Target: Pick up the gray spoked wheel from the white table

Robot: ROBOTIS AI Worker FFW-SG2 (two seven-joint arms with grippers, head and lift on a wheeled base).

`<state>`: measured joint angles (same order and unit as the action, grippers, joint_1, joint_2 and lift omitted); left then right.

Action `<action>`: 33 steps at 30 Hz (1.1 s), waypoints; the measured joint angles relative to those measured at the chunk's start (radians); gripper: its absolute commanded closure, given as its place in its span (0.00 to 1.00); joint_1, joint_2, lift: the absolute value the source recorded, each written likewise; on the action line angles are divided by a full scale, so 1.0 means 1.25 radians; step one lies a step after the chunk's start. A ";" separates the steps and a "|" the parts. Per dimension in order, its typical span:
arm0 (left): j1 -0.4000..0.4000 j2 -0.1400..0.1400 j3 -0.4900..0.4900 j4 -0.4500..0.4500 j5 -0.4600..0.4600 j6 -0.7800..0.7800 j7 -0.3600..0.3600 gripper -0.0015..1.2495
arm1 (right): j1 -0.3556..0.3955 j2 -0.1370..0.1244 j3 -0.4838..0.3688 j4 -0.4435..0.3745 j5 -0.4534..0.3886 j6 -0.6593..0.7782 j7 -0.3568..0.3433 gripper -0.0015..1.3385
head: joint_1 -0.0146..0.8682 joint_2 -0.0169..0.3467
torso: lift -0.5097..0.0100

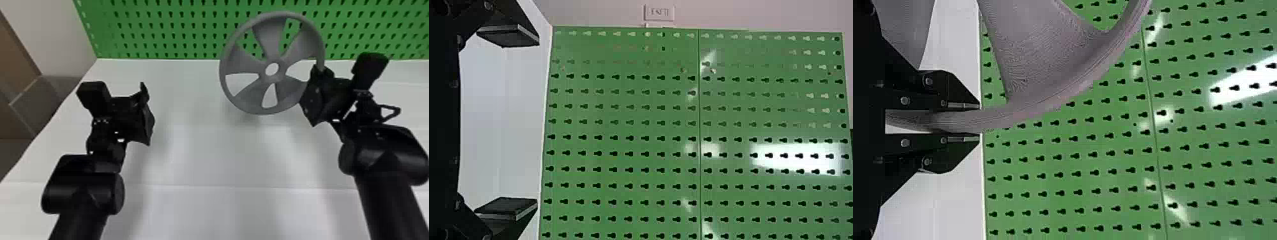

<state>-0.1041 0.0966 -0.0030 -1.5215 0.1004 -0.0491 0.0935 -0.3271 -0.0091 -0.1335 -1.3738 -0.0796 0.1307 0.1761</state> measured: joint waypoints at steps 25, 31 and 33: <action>0.019 0.000 -0.005 0.000 0.012 -0.002 -0.020 0.13 | 0.107 0.007 0.038 -0.038 0.055 -0.148 -0.127 0.90 | 0.90 0.25 | 0.80; 0.015 0.000 -0.008 0.000 0.010 -0.002 -0.025 0.13 | 0.112 0.007 0.041 -0.042 0.049 -0.147 -0.129 0.90 | 0.90 0.25 | 0.80; 0.014 -0.001 -0.010 0.000 0.008 -0.002 -0.025 0.13 | 0.114 0.005 0.046 -0.047 0.043 -0.137 -0.129 0.90 | 0.90 0.25 | 0.80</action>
<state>-0.0867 0.0958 -0.0151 -1.5217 0.1105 -0.0522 0.0626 -0.1844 -0.0023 -0.0760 -1.4331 -0.0258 -0.0405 0.0152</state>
